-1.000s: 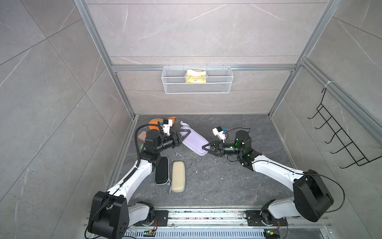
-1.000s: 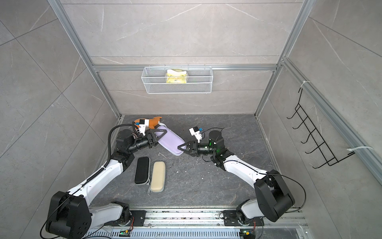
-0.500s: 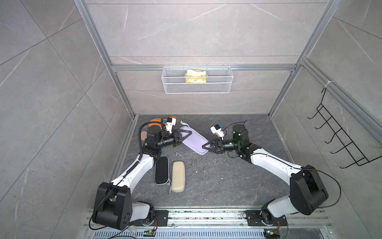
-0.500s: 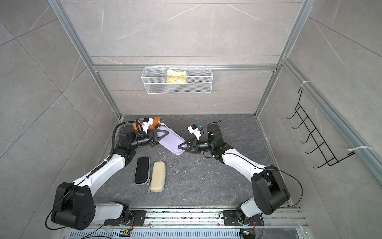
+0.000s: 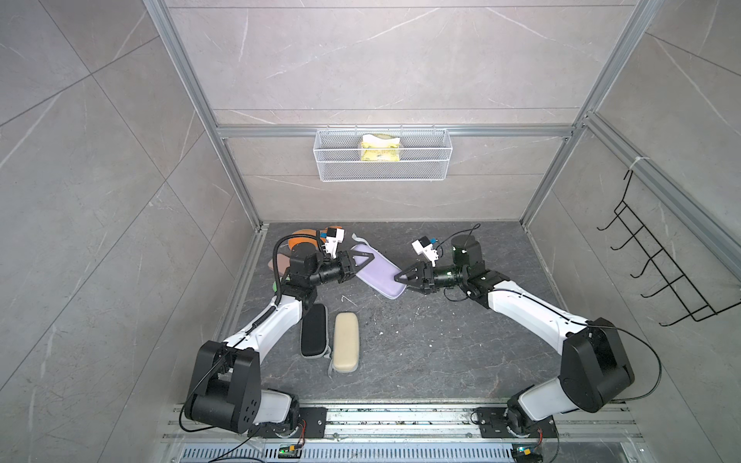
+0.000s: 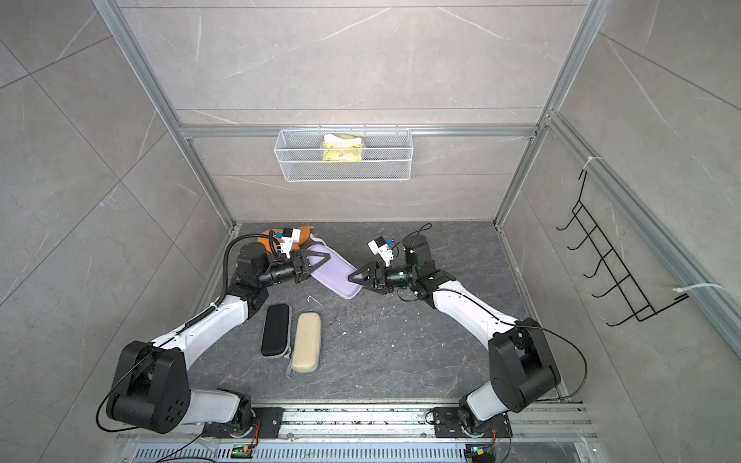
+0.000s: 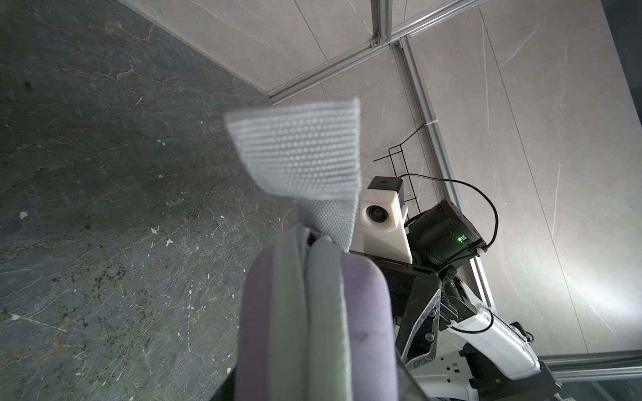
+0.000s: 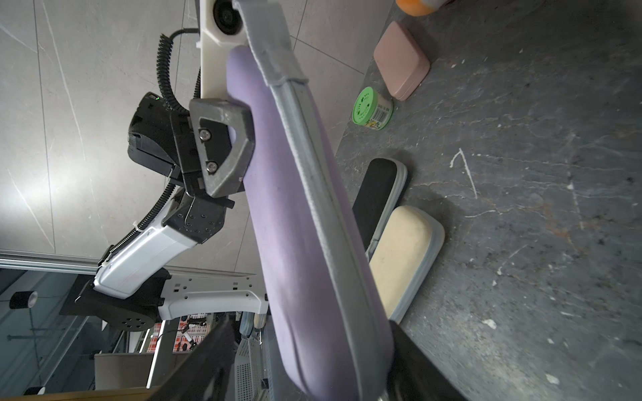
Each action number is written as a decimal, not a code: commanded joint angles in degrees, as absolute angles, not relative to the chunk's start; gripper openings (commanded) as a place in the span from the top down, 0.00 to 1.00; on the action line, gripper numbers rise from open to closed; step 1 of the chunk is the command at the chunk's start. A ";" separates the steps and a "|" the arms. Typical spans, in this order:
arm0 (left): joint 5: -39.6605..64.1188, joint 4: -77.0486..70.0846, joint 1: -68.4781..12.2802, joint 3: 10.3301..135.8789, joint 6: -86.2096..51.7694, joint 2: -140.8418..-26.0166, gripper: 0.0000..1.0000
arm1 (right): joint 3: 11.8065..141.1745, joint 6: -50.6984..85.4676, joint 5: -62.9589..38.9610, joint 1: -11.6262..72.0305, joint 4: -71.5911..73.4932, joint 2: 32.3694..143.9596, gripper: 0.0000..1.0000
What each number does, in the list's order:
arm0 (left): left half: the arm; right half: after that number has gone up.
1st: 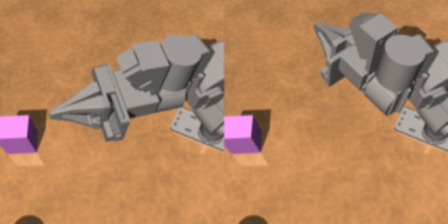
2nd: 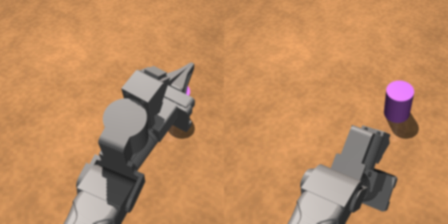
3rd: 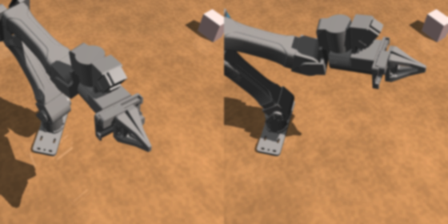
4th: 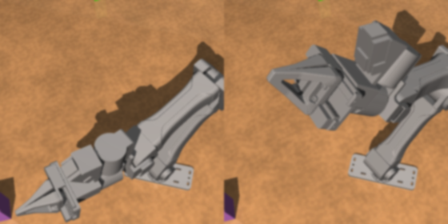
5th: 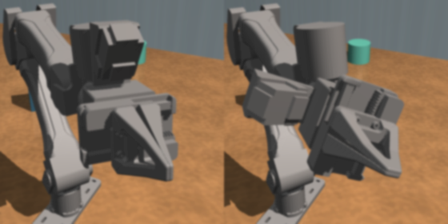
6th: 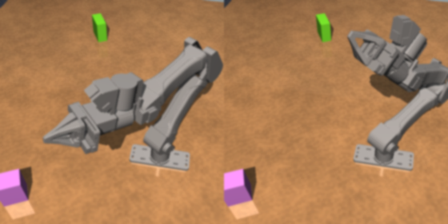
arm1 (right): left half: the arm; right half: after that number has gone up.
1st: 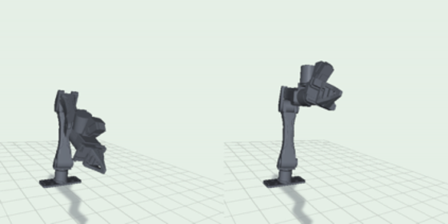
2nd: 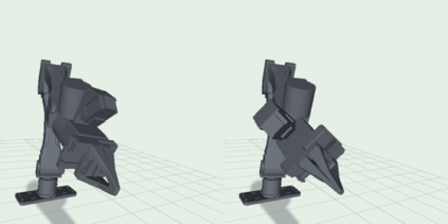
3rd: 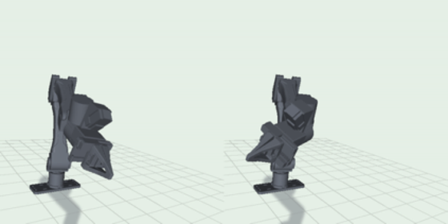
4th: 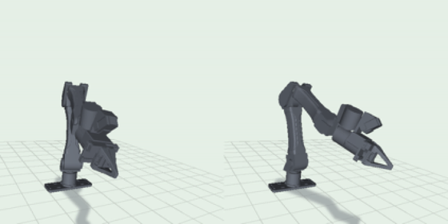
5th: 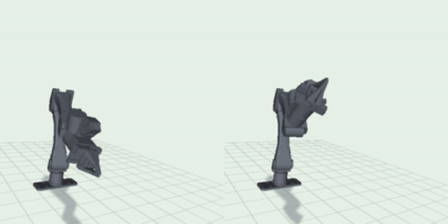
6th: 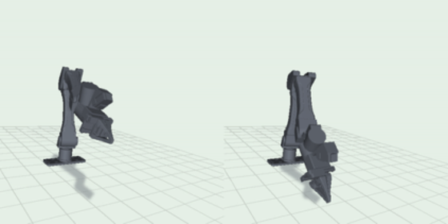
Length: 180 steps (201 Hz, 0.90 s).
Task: Put umbrellas into zippered umbrella sleeves
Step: Adjust the umbrella sleeve, then zip the zipper on the umbrella sleeve.
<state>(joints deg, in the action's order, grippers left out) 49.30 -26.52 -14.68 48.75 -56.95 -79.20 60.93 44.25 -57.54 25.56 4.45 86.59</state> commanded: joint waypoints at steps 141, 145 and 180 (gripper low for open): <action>56.07 -25.78 -11.00 52.79 -56.87 -76.37 1.00 | 45.15 7.07 -18.52 35.12 3.69 66.64 0.51; 56.17 -25.61 -11.06 52.97 -56.78 -76.38 1.00 | 45.22 5.04 -16.89 36.34 3.85 66.85 0.51; 56.95 -25.40 -11.16 53.01 -56.86 -76.04 1.00 | 46.32 -3.30 -10.90 39.32 5.28 70.56 0.64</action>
